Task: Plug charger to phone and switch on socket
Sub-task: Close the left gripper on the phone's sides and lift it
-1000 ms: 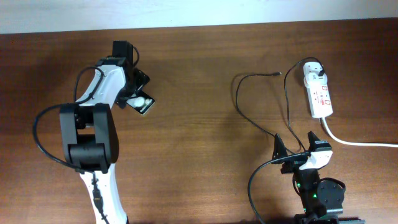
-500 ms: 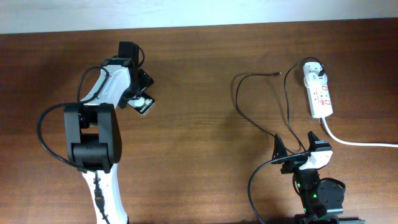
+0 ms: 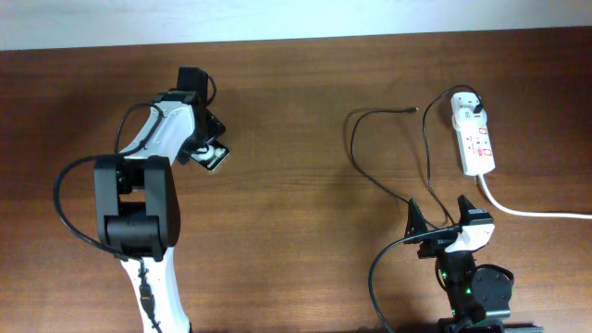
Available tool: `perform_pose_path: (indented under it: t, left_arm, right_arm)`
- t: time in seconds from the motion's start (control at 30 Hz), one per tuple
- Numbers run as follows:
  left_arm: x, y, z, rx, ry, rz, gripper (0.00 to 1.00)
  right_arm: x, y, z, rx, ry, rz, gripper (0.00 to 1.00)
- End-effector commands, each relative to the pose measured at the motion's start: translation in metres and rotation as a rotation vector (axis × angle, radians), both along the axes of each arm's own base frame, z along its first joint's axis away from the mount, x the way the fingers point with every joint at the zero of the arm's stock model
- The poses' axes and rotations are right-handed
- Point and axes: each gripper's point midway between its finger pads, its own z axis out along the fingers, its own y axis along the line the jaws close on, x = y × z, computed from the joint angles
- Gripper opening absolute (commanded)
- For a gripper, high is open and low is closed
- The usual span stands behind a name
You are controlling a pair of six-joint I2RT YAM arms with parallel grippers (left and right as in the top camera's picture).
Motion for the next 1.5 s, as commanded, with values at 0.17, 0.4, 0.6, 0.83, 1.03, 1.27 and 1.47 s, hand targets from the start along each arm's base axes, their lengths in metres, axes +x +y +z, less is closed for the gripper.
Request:
perform_pose_path:
  t: [0.17, 0.4, 0.6, 0.83, 1.03, 1.27, 1.47]
  left_arm:
    - [-0.064, -0.013, -0.075, -0.077, 0.272, -0.095, 0.74]
    - [-0.065, -0.030, -0.075, -0.162, 0.296, -0.411, 0.68]
    - [-0.077, -0.055, -0.073, -0.236, 0.328, -0.652, 0.68]
    - [-0.058, -0.052, -0.076, -0.127, 0.275, -0.678, 0.99]
    - [-0.054, -0.040, -0.076, -0.057, 0.278, -0.667, 0.99]
    - [-0.044, -0.009, -0.071, 0.133, 0.294, -0.642, 0.99]
    - [-0.048, 0.003, -0.069, 0.199, 0.328, -0.634, 0.99]
  right_arm:
    - [0.000, -0.002, -0.003, 0.000, 0.003, -0.011, 0.99]
    - [0.000, -0.002, -0.003, 0.000, 0.003, -0.011, 0.99]
    - [0.000, -0.002, -0.003, 0.000, 0.003, -0.011, 0.99]
    - [0.000, -0.002, -0.003, 0.000, 0.003, -0.011, 0.99]
    - [0.000, -0.002, -0.003, 0.000, 0.003, -0.011, 0.99]
    - [0.000, -0.002, -0.003, 0.000, 0.003, -0.011, 0.99]
    - [0.000, -0.002, -0.003, 0.000, 0.003, -0.011, 0.99]
